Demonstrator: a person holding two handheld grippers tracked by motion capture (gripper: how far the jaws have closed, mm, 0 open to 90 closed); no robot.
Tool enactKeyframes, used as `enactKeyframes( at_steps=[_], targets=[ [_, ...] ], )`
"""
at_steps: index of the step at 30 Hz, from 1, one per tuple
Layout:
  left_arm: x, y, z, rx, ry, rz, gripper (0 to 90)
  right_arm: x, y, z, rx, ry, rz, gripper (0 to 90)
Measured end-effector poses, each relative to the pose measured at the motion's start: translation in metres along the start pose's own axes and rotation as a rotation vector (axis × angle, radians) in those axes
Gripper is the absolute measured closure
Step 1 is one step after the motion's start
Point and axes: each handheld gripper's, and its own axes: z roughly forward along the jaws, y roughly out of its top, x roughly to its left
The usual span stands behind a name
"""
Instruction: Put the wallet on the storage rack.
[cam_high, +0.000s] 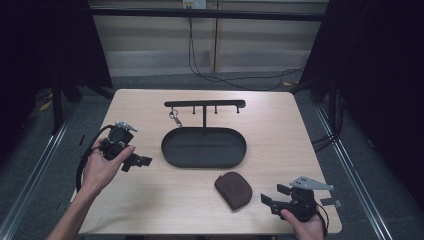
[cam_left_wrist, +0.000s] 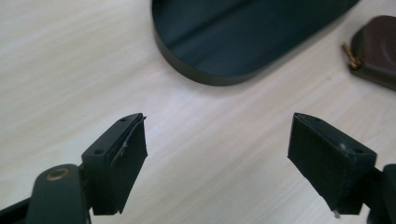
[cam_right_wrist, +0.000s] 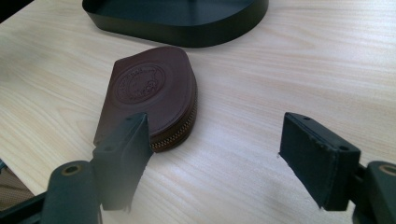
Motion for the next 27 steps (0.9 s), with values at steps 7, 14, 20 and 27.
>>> enactKeyframes(
  at_steps=[7, 14, 20, 27],
  targets=[
    [-0.006, -0.037, 0.012, -0.058, -0.014, 0.017, 18.3, -0.001, 0.001, 0.001, 0.03, 0.015, -0.006, 22.8],
    [-0.018, -0.072, 0.002, -0.101, -0.021, 0.006, 19.2, 0.0, 0.004, 0.005, 0.066, 0.025, 0.005, 21.1],
    [-0.028, -0.103, -0.002, -0.144, -0.027, 0.02, 19.7, 0.006, 0.012, 0.011, 0.117, 0.036, 0.002, 18.3],
    [-0.039, -0.131, 0.001, -0.161, -0.05, 0.015, 19.7, 0.014, 0.033, 0.021, 0.211, 0.111, -0.044, 27.3]
  ],
)
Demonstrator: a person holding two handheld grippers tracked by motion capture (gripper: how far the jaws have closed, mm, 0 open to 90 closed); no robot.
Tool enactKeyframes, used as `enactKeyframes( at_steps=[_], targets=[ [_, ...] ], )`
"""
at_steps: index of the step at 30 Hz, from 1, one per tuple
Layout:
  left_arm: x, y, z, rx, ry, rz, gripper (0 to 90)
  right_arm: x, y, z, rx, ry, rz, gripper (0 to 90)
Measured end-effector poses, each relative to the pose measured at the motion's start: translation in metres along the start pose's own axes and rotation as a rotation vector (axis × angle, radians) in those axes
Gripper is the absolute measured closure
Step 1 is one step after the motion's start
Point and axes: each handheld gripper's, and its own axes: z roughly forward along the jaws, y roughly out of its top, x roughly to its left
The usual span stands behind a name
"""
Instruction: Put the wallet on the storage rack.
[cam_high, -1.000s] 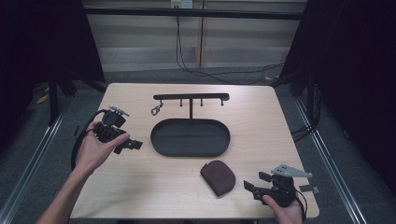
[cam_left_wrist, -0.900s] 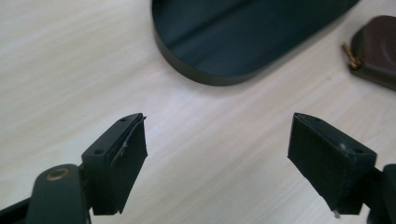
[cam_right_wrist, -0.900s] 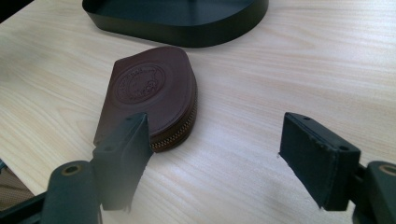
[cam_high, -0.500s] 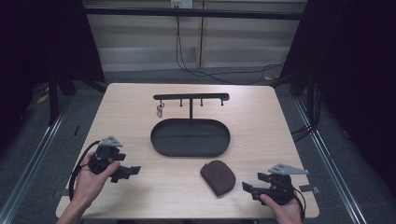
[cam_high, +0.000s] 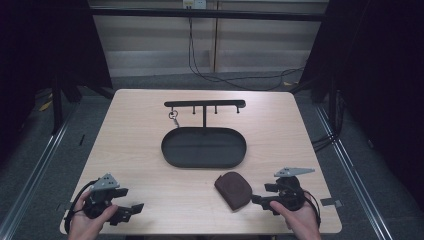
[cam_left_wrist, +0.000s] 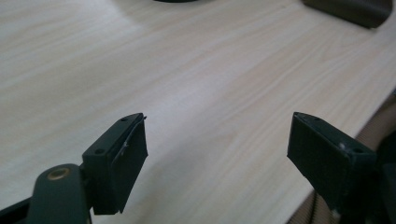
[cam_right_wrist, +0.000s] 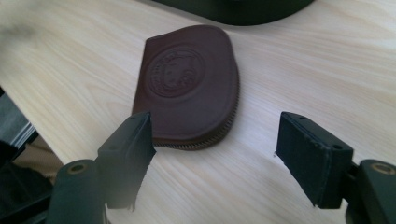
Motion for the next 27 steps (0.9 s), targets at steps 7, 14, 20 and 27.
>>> enactKeyframes(
  at_steps=[7, 14, 20, 27],
  targets=[
    [-0.001, -0.014, 0.001, -0.04, -0.037, -0.011, 19.6, 0.006, 0.026, 0.014, 0.099, 0.006, -0.027, 31.1],
    [-0.001, -0.012, 0.009, -0.01, -0.011, 0.012, 18.8, 0.006, 0.04, 0.029, 0.233, 0.036, -0.021, 17.0],
    [0.005, -0.008, 0.016, 0.008, -0.019, 0.007, 18.8, 0.009, 0.048, 0.042, 0.332, 0.047, -0.029, 16.3],
    [0.006, -0.01, 0.015, 0.021, -0.023, 0.011, 18.8, 0.01, 0.069, 0.059, 0.411, 0.053, -0.027, 15.9]
  ],
)
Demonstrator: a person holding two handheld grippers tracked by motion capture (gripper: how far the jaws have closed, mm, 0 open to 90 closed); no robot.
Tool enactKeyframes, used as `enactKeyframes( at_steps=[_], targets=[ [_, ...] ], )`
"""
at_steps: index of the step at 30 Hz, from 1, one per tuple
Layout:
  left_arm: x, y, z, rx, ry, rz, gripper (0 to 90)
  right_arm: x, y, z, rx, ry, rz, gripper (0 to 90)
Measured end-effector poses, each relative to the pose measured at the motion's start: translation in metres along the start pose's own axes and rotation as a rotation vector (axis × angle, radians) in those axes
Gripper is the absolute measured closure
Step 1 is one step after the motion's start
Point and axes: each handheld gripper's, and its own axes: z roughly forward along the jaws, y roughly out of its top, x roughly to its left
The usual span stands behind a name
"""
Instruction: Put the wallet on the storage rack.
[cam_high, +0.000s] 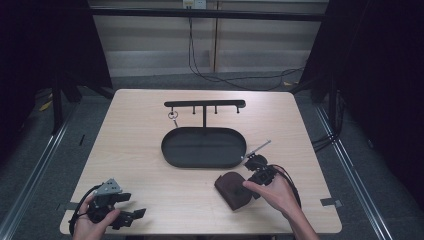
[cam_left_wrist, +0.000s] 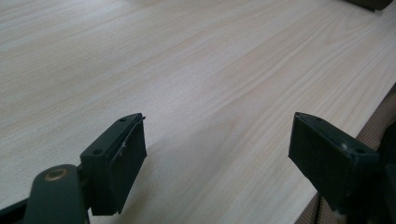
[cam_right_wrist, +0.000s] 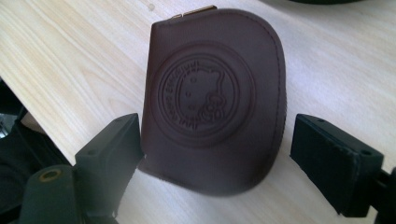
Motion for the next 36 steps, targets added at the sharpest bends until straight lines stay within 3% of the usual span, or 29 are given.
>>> enactKeyframes(
  at_steps=[12, 17, 21, 24, 26, 36],
  targets=[
    [-0.002, 0.0, -0.002, -0.003, 0.025, 0.018, 18.8, -0.001, 0.023, 0.02, 0.12, -0.038, -0.007, 18.5],
    [-0.002, 0.0, -0.001, -0.001, 0.019, 0.014, 18.8, -0.004, 0.027, 0.029, 0.16, -0.034, 0.006, 12.9],
    [-0.002, 0.0, -0.001, 0.009, 0.016, 0.025, 18.8, -0.009, 0.028, 0.032, 0.185, -0.002, 0.024, 10.7],
    [-0.002, 0.0, -0.001, 0.01, 0.014, 0.024, 18.8, -0.01, 0.029, 0.033, 0.187, 0.007, 0.018, 12.1],
    [-0.002, 0.0, 0.0, 0.006, 0.014, 0.021, 18.8, -0.01, 0.029, 0.031, 0.185, 0.039, 0.026, 18.1],
    [-0.003, -0.001, -0.001, 0.001, 0.008, 0.023, 19.3, -0.012, 0.029, 0.026, 0.178, 0.033, 0.063, 27.1]
  ],
)
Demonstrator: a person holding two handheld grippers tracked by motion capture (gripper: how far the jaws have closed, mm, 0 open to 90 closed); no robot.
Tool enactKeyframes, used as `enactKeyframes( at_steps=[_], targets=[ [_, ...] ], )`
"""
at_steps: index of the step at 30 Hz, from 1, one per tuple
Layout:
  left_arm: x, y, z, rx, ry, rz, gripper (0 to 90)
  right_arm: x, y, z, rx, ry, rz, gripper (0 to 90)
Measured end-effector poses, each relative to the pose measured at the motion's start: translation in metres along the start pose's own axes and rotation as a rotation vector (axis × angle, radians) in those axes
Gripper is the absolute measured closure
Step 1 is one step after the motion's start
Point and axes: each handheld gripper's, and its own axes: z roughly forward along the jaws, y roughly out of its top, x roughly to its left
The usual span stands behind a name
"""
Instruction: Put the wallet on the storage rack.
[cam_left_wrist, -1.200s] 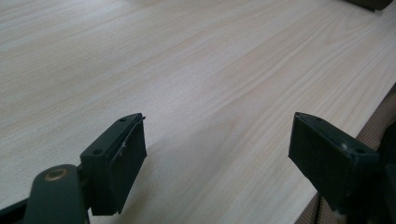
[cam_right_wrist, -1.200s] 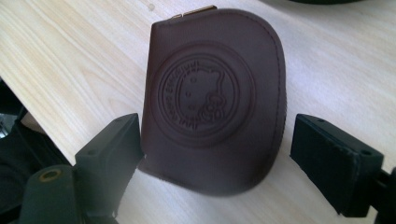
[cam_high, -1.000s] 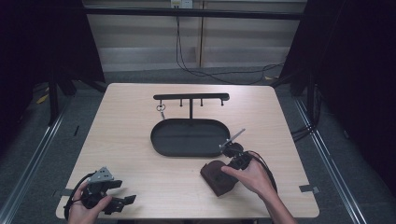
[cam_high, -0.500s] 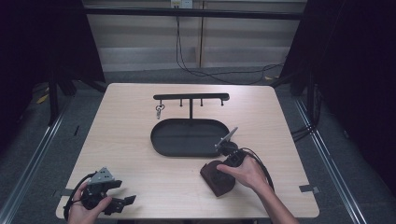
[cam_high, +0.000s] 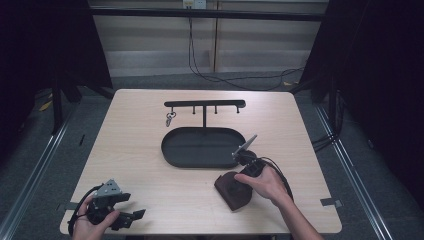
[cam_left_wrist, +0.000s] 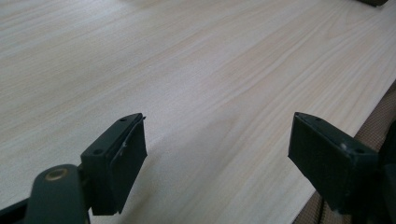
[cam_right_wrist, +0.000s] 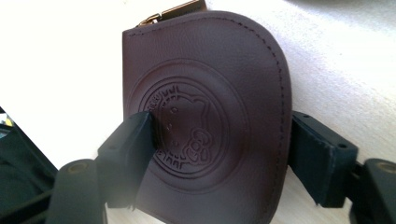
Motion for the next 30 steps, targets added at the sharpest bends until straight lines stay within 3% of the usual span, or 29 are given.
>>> enactKeyframes(
  at_steps=[11, 19, 22, 26, 30],
  targets=[
    [0.0, 0.0, -0.002, -0.013, 0.008, -0.003, 19.4, 0.008, 0.004, -0.013, -0.015, -0.06, -0.005, 45.6],
    [0.0, 0.0, -0.002, -0.016, -0.001, -0.008, 19.4, 0.011, 0.002, -0.02, -0.046, -0.068, -0.014, 54.6],
    [-0.001, 0.0, -0.002, -0.022, -0.005, -0.007, 19.3, 0.012, 0.003, -0.027, -0.064, -0.06, -0.036, 61.9],
    [0.0, 0.0, -0.003, -0.021, -0.004, -0.008, 19.3, 0.019, 0.005, -0.029, -0.057, -0.091, -0.06, 62.4],
    [0.0, 0.0, -0.003, -0.022, -0.004, -0.009, 19.3, 0.019, 0.006, -0.03, -0.05, -0.089, -0.043, 64.2]
  ],
)
